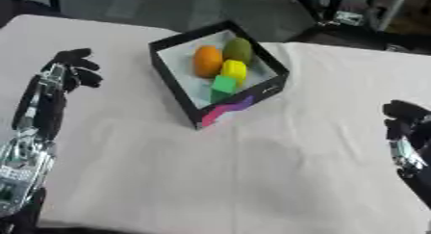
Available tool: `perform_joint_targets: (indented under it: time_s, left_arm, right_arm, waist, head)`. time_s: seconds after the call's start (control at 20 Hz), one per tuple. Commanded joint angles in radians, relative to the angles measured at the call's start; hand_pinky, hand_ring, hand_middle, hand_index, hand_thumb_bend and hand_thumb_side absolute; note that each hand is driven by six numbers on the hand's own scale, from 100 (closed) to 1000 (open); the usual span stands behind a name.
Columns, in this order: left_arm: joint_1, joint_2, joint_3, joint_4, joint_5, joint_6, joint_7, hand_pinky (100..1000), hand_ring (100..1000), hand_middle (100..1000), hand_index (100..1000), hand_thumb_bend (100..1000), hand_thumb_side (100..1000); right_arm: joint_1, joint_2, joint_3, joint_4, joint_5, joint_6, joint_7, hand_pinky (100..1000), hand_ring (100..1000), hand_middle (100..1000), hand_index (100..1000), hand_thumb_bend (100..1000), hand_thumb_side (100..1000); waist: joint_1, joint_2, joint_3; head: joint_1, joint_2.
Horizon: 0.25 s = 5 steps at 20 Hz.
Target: Pick up objects on the table and place them in the box.
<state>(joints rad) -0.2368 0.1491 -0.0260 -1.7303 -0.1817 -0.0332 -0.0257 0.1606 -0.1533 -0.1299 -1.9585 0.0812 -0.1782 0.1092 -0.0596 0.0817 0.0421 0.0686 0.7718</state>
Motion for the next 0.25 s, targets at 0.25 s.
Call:
perform_joint_targets:
  time_s: [0.25]
  left_arm:
    - [-0.002, 0.02, -0.003, 0.002, -0.008, 0.002, 0.003, 604, 577, 588, 807, 100, 989]
  right_arm:
    - [-0.001, 0.033, -0.009, -0.006, 0.068, 0.032, -0.027, 822, 825, 723, 802, 100, 550]
  waist:
    - [0.006, -0.026, -0.006]
  head:
    - [-0.021, -0.002]
